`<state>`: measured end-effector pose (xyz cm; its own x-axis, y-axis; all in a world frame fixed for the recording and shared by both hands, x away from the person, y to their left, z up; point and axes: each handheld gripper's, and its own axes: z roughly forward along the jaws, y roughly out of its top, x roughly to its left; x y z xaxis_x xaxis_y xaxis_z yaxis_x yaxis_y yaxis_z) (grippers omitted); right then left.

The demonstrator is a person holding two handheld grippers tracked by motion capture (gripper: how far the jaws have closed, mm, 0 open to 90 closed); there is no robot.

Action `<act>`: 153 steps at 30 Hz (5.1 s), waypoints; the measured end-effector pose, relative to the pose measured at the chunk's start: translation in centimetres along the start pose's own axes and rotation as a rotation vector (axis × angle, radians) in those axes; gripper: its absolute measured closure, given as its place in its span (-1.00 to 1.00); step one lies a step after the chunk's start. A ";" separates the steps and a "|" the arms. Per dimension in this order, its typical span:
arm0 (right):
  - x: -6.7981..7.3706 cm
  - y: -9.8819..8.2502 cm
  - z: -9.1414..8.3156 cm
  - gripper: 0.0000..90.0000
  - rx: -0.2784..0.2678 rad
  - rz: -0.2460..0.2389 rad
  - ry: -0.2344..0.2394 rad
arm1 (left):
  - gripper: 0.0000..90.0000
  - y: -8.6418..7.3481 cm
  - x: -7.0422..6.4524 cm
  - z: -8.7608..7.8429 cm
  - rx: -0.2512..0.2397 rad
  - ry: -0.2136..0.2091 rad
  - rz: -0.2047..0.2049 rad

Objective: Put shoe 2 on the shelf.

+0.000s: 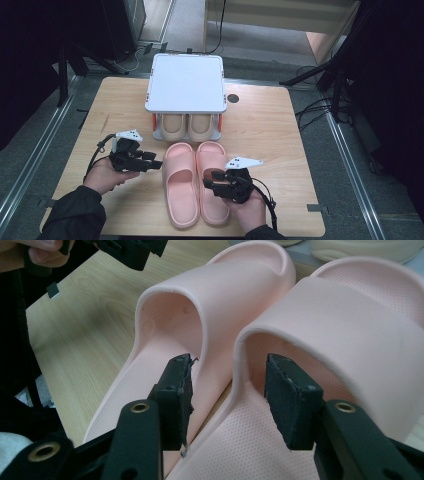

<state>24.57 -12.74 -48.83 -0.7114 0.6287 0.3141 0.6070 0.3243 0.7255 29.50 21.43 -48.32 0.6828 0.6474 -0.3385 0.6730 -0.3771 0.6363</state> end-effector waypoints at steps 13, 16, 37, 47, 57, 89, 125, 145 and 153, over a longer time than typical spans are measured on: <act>1.1 -0.1 2.5 -0.05 -0.011 0.014 -0.108 | 0.07 -0.2 0.0 -0.6 -0.021 0.004 -0.009; 1.4 0.0 3.3 -0.09 -0.012 0.023 -0.126 | 0.07 -0.3 0.0 -0.8 -0.027 0.005 -0.007; 2.9 0.1 6.6 0.16 -0.033 0.075 -0.302 | 0.08 -0.3 0.3 -1.0 -0.040 0.011 -0.016; 2.1 0.2 5.8 0.56 -0.041 0.137 -0.282 | 0.10 -0.3 0.4 -1.4 -0.064 0.023 -0.015; 1.0 0.5 3.9 0.72 0.007 0.119 -0.257 | 0.10 -0.3 0.5 -1.4 -0.062 0.023 -0.021; -1.4 6.4 2.6 0.72 0.203 -0.233 0.280 | 0.04 -2.5 1.8 -3.7 -0.069 0.085 -0.093; 1.4 21.0 1.1 0.74 0.243 -0.291 0.404 | 0.02 -5.5 1.5 -5.9 -0.088 0.132 -0.155; 0.3 27.0 -0.2 0.74 0.118 -0.206 0.105 | 0.02 -4.3 1.6 -4.8 -0.072 0.104 -0.121; -1.3 29.5 2.2 0.74 0.034 -0.086 -0.150 | 0.02 -3.3 1.8 -4.1 -0.063 0.077 -0.098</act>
<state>44.14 -2.43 -29.14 -0.7019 0.6952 0.1549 0.5594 0.4035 0.7241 27.38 26.54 -48.21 0.5893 0.7290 -0.3484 0.7145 -0.2689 0.6459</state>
